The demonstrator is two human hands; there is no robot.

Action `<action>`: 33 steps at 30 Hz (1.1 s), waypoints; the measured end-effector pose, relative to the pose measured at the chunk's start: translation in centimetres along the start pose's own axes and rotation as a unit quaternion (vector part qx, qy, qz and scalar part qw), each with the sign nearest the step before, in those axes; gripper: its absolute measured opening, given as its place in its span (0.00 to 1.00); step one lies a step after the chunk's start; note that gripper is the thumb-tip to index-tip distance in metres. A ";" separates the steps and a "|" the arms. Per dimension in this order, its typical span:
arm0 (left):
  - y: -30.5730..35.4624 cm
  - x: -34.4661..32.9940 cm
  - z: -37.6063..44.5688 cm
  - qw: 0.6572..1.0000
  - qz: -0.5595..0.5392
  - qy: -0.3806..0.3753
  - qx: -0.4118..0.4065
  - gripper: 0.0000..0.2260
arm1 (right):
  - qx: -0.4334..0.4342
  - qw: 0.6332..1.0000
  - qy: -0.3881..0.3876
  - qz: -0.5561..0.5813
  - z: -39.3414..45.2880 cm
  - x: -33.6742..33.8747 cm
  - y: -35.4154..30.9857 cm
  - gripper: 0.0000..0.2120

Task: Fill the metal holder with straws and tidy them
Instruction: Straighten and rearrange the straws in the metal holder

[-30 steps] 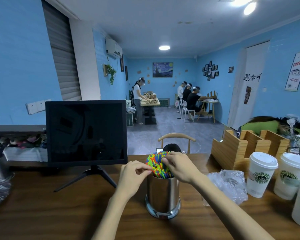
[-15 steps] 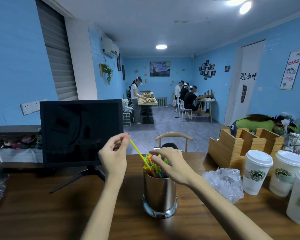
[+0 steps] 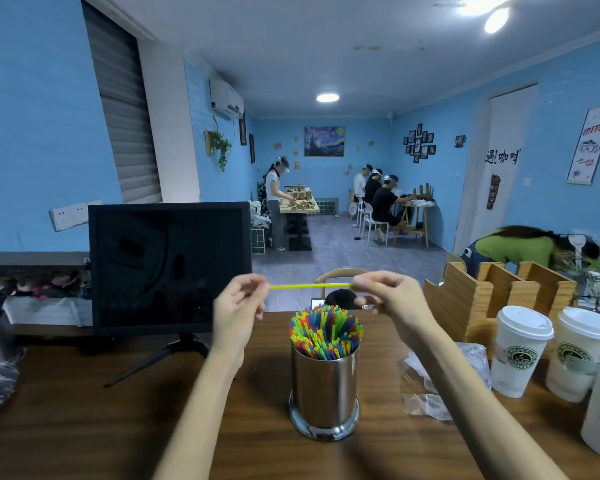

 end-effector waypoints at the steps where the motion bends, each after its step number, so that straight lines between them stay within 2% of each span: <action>1: -0.8 -0.3 -0.1 0.997 0.046 -0.050 0.019 0.05 | 0.001 0.999 0.031 0.038 0.2 0.8 -0.1 0.07; 4: -2.8 -1.5 -0.5 0.966 0.187 -0.171 0.048 0.08 | 0.051 0.993 0.094 0.053 0.7 2.1 -0.5 0.10; 5: -3.4 -1.6 -0.6 0.955 0.235 -0.173 0.058 0.07 | 0.077 0.991 0.111 0.012 0.9 2.4 -0.6 0.11; 8: -4.2 -1.4 -1.3 0.935 0.318 -0.118 0.105 0.01 | 0.146 0.965 0.148 -0.161 1.0 2.6 -0.7 0.11; 10: -4.6 -1.5 -1.7 0.933 0.321 -0.109 0.118 0.04 | 0.167 0.943 0.139 -0.251 1.0 2.2 -0.5 0.13; 13: -4.7 -1.7 -1.8 0.937 0.312 -0.090 0.128 0.05 | 0.159 0.921 0.066 -0.350 1.0 0.4 0.7 0.18; 17: -4.5 -1.8 -1.6 0.939 0.301 -0.075 0.147 0.07 | 0.105 0.903 -0.037 -0.416 1.4 -1.6 3.3 0.21; 20: -4.6 -1.4 -1.7 0.932 0.310 -0.062 0.175 0.11 | 0.060 0.888 -0.083 -0.448 1.5 -2.3 5.3 0.19; 26: -4.6 -1.3 -1.6 0.934 0.295 -0.072 0.186 0.08 | 0.060 0.872 -0.074 -0.480 1.6 -2.7 6.3 0.09; 33: -4.2 -2.2 -1.3 0.929 0.317 -0.087 0.168 0.05 | 0.067 0.874 -0.078 -0.475 1.5 -2.6 6.4 0.10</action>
Point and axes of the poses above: each hand's wrist, its own z-axis towards the middle knuckle, its own x-axis out of the back of the hand, y = z × x, the point moved 4 cm from there along z, towards the middle knuckle, and after that the axes turned 9 degrees about -y, right-handed, at the moved point
